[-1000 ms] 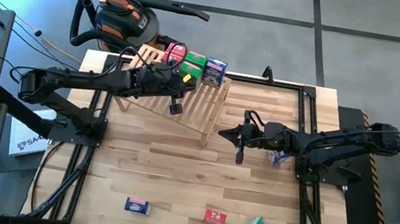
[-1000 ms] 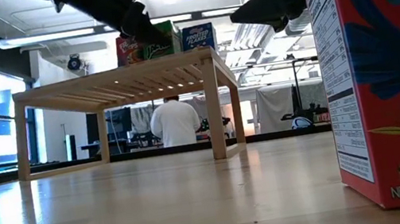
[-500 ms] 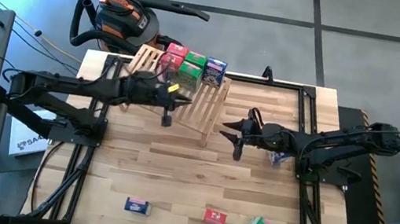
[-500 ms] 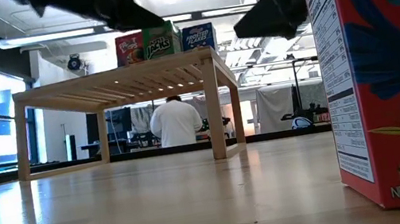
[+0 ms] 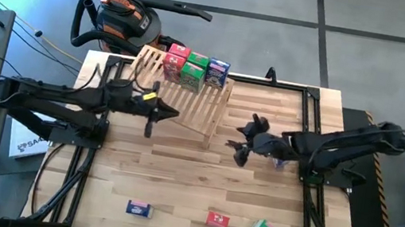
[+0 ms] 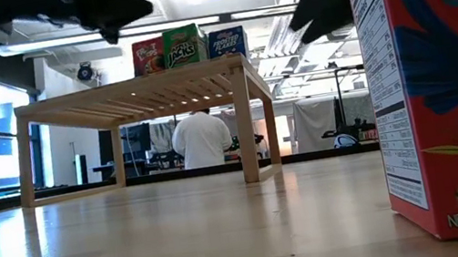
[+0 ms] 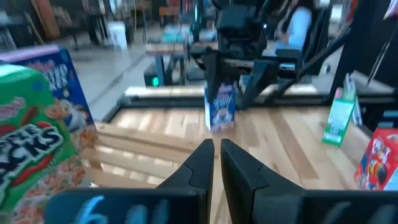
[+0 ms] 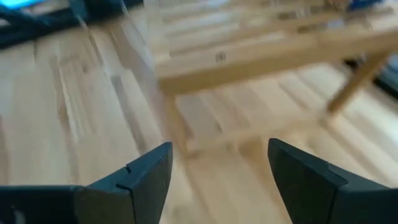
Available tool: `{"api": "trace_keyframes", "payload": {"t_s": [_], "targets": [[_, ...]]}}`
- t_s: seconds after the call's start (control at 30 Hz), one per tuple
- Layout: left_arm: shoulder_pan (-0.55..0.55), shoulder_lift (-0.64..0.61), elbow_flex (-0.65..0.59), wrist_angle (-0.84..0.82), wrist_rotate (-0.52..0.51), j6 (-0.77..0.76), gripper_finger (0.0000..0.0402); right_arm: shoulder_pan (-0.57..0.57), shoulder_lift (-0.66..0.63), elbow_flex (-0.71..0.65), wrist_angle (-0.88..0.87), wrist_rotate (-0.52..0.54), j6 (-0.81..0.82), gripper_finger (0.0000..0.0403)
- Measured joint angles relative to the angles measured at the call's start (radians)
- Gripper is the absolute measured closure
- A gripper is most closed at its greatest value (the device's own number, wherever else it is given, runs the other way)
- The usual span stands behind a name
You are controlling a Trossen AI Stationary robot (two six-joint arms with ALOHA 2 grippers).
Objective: Stack cereal on shelf
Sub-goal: Put the right blue cereal box aligned with the other blue cereal box on the shelf
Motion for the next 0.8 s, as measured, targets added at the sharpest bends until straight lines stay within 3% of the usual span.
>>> {"api": "trace_keyframes", "payload": {"t_s": [0.23,0.37,0.57,0.8], "targets": [[0.001,-0.114,-0.188,0.252,0.018,0.023,0.0381,0.109,0.0,0.249,-0.679,-0.016,0.453,0.015],[0.002,-0.152,-0.223,0.267,0.016,0.035,0.0381,0.134,-0.001,0.294,-0.991,-0.122,0.714,0.015],[0.002,-0.158,-0.228,0.246,0.016,0.036,0.0381,0.108,-0.001,0.27,-1.146,-0.244,0.85,0.0122],[0.002,-0.158,-0.228,0.212,0.016,0.036,0.0381,0.02,-0.001,0.183,-1.159,-0.313,0.855,0.0101]]}}
